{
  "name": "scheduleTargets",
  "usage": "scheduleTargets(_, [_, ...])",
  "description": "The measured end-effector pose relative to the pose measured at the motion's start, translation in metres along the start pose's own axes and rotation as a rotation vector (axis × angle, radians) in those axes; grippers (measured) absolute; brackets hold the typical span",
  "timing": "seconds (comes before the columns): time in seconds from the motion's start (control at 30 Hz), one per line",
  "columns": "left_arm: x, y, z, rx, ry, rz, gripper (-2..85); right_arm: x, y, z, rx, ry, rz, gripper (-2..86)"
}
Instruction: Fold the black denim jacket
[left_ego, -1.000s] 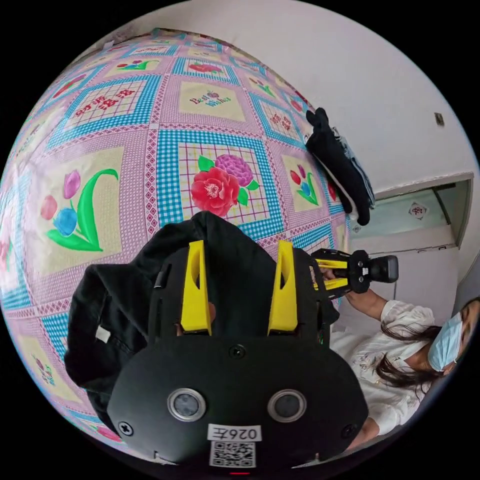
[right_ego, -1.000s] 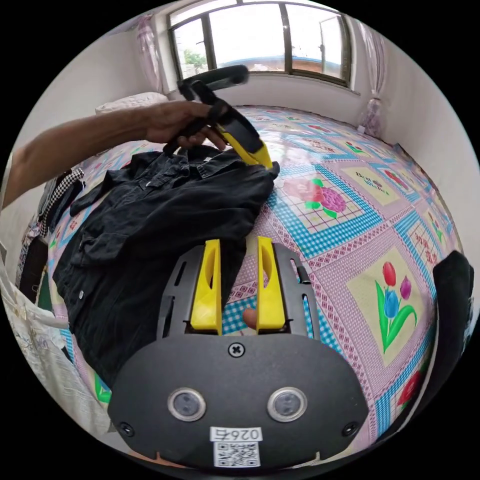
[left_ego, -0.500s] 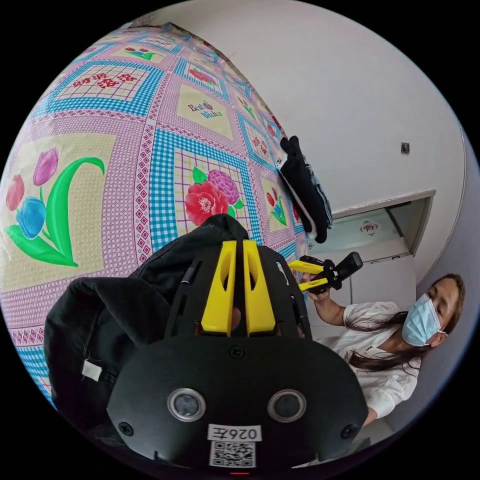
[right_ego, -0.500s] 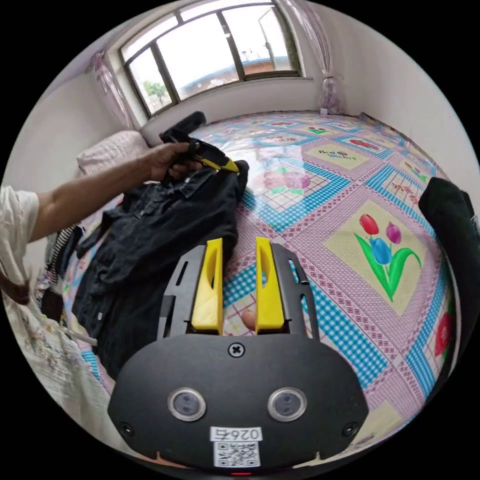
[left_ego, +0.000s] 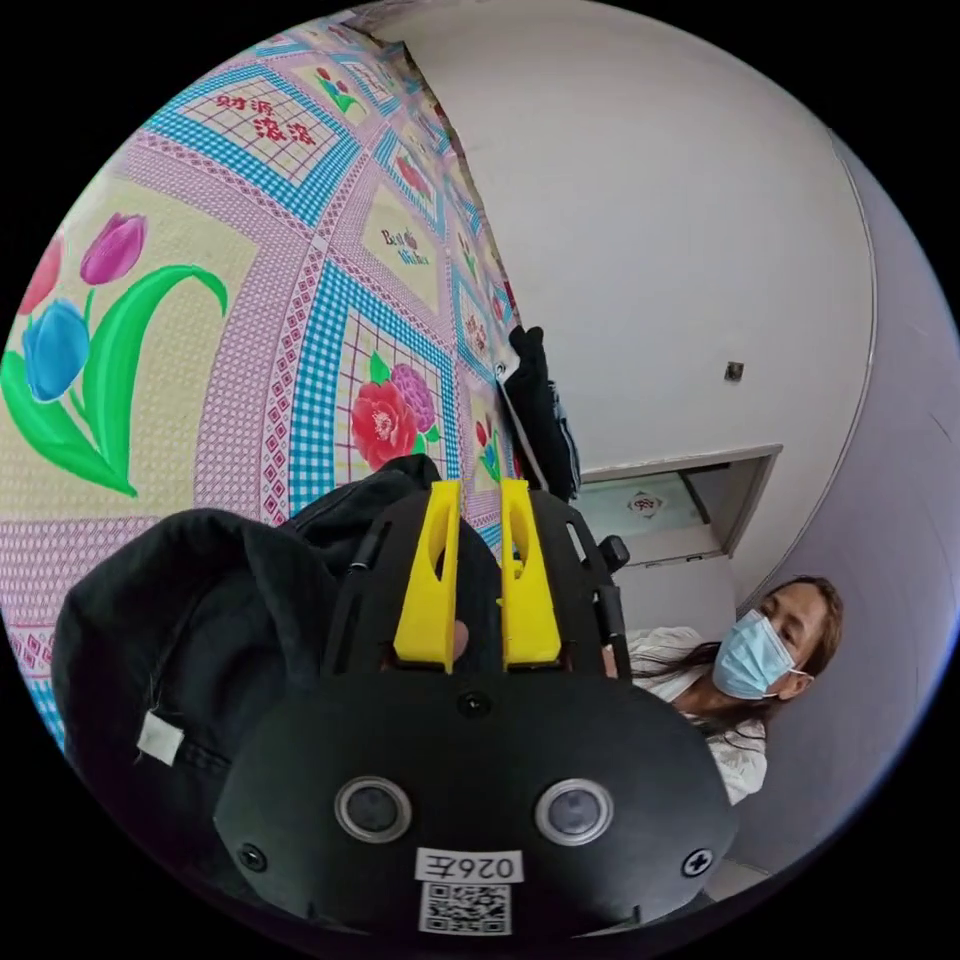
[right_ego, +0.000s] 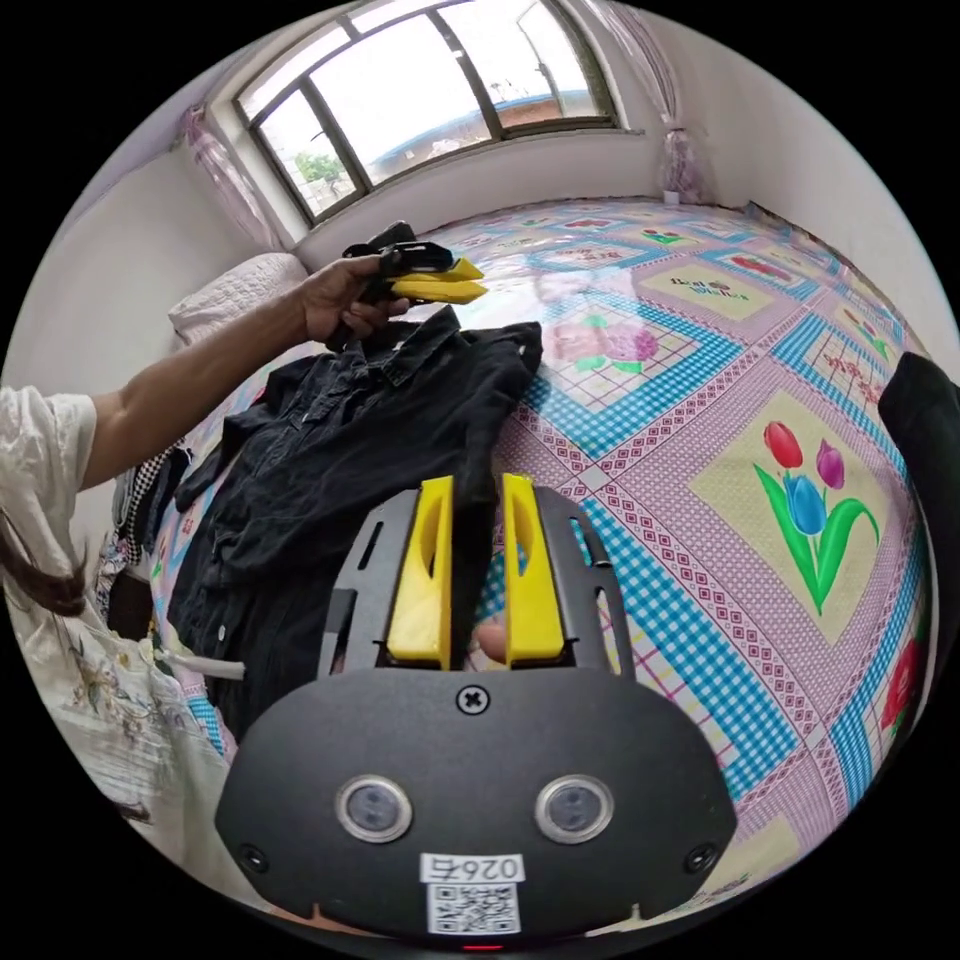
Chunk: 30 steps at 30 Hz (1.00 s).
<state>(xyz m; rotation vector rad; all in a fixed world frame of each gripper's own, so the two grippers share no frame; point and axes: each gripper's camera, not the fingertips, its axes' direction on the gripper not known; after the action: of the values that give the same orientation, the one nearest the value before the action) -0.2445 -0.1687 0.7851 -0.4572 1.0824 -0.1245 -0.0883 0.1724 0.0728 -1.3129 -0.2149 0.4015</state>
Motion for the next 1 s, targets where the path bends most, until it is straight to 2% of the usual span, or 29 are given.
scheduleTargets(0.03, [0.002, -0.002, 0.01, -0.025, -0.022, 0.008, 1.7, 0.004, -0.003, 0.005, -0.034, -0.024, 0.003, 1.3])
scheduleTargets(0.1, [0.005, -0.008, 0.046, -0.145, -0.197, -0.019, -0.4, 0.008, -0.001, 0.003, -0.023, 0.009, 0.021, 0.8])
scheduleTargets(0.27, [0.062, 0.023, 0.067, -0.042, -0.357, 0.166, -0.9, 0.027, 0.015, -0.013, 0.017, -0.004, 0.114, 7.5])
scheduleTargets(0.37, [0.097, 0.062, 0.101, 0.021, -0.482, 0.311, -1.0, 0.03, 0.023, -0.028, 0.105, -0.051, 0.109, 7.4])
scheduleTargets(0.43, [0.099, 0.074, 0.134, -0.014, -0.636, 0.335, -1.0, 0.024, 0.014, -0.01, 0.024, -0.027, 0.059, 5.6])
scheduleTargets(0.47, [0.09, 0.076, 0.16, -0.106, -0.773, 0.327, -1.0, 0.021, 0.012, -0.002, -0.019, 0.007, 0.037, 4.8])
scheduleTargets(0.5, [0.093, 0.082, 0.16, -0.046, -0.765, 0.351, -1.0, 0.018, 0.012, 0.011, -0.084, 0.085, 0.019, 3.1])
scheduleTargets(0.57, [0.096, 0.084, 0.152, -0.037, -0.717, 0.251, -1.0, 0.021, 0.019, 0.004, -0.044, 0.065, 0.056, 1.2])
scheduleTargets(0.67, [0.133, 0.113, 0.129, 0.133, -0.83, 0.274, -1.0, 0.022, 0.034, -0.009, -0.042, 0.185, 0.102, -0.3])
scheduleTargets(0.8, [0.176, 0.168, 0.114, 0.353, -0.795, 0.3, -1.0, 0.015, 0.028, -0.022, 0.09, 0.128, 0.069, 0.5])
scheduleTargets(0.87, [0.178, 0.182, 0.129, 0.341, -0.813, 0.3, -1.0, 0.012, 0.014, -0.011, 0.116, 0.099, 0.017, 0.7])
scheduleTargets(0.9, [0.169, 0.182, 0.144, 0.251, -0.872, 0.257, -1.0, 0.012, 0.006, 0.006, 0.081, 0.09, -0.024, 0.0])
scheduleTargets(0.97, [0.161, 0.185, 0.156, 0.168, -0.903, 0.222, -1.0, 0.018, 0.003, 0.044, -0.105, 0.196, -0.083, -0.5])
scheduleTargets(1.0, [0.17, 0.19, 0.149, 0.197, -0.901, 0.22, -1.0, 0.022, 0.012, 0.045, -0.062, 0.195, -0.113, -0.7])
